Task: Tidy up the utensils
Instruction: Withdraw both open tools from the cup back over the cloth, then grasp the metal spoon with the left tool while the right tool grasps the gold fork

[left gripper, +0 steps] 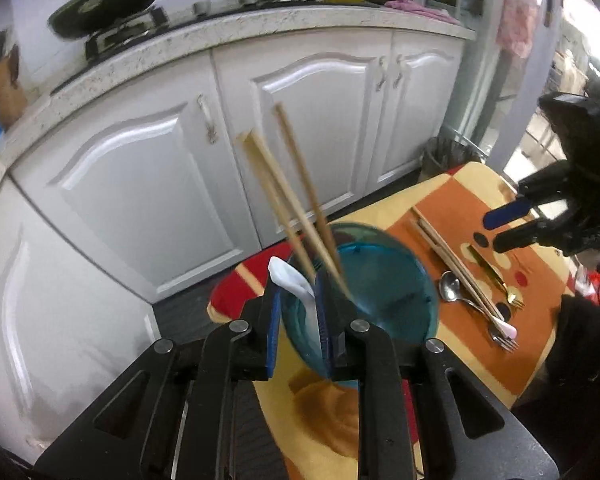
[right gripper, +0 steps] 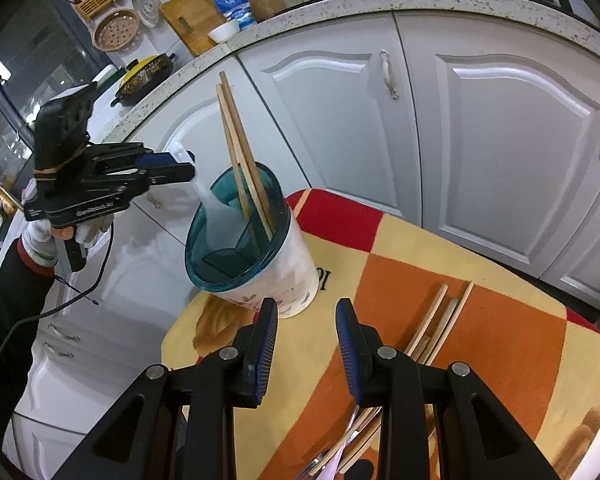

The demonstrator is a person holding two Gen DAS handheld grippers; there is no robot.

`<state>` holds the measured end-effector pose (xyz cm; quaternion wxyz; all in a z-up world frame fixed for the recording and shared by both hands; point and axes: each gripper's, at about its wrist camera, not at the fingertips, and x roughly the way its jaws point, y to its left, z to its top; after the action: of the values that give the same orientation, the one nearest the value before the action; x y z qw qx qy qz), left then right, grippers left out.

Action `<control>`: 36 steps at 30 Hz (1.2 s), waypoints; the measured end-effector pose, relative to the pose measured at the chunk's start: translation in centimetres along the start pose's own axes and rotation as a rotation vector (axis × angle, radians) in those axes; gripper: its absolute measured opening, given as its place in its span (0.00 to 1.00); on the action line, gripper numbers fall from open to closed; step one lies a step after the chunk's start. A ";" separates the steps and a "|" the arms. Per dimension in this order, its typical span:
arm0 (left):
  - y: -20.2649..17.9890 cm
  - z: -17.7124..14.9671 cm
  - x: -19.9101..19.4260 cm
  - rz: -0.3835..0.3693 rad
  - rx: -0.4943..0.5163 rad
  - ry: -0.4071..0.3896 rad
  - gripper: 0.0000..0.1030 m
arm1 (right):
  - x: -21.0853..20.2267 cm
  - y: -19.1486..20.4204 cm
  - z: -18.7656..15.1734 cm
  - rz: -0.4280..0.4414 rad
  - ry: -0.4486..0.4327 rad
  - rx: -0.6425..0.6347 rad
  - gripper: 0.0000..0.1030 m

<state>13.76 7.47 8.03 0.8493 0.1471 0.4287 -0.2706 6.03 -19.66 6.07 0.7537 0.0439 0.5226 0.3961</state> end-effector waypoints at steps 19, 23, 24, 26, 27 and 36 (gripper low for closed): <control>-5.0 -3.3 -1.5 0.075 -0.274 -0.099 0.41 | -0.7 0.4 -1.2 -0.061 -0.019 -0.007 0.37; -7.0 -3.6 -1.4 0.108 -0.288 -0.095 0.43 | -1.1 0.3 -1.8 -0.091 -0.029 -0.009 0.37; -7.5 -3.7 -1.3 0.110 -0.298 -0.094 0.43 | -1.1 0.2 -2.0 -0.097 -0.029 -0.008 0.37; -8.6 -3.9 -1.1 0.130 -0.311 -0.091 0.43 | -1.3 0.1 -2.5 -0.114 -0.030 -0.010 0.38; -9.2 -4.0 -0.9 0.146 -0.309 -0.089 0.43 | -1.4 0.0 -2.7 -0.125 -0.030 -0.011 0.38; -13.0 -4.6 0.2 0.138 -0.345 -0.062 0.43 | -3.5 -1.6 -5.5 -0.185 -0.047 0.034 0.40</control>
<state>3.30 -0.93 4.94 0.8912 0.0197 0.4314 -0.1386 1.94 -24.88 5.46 0.7981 0.0175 0.5132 0.3151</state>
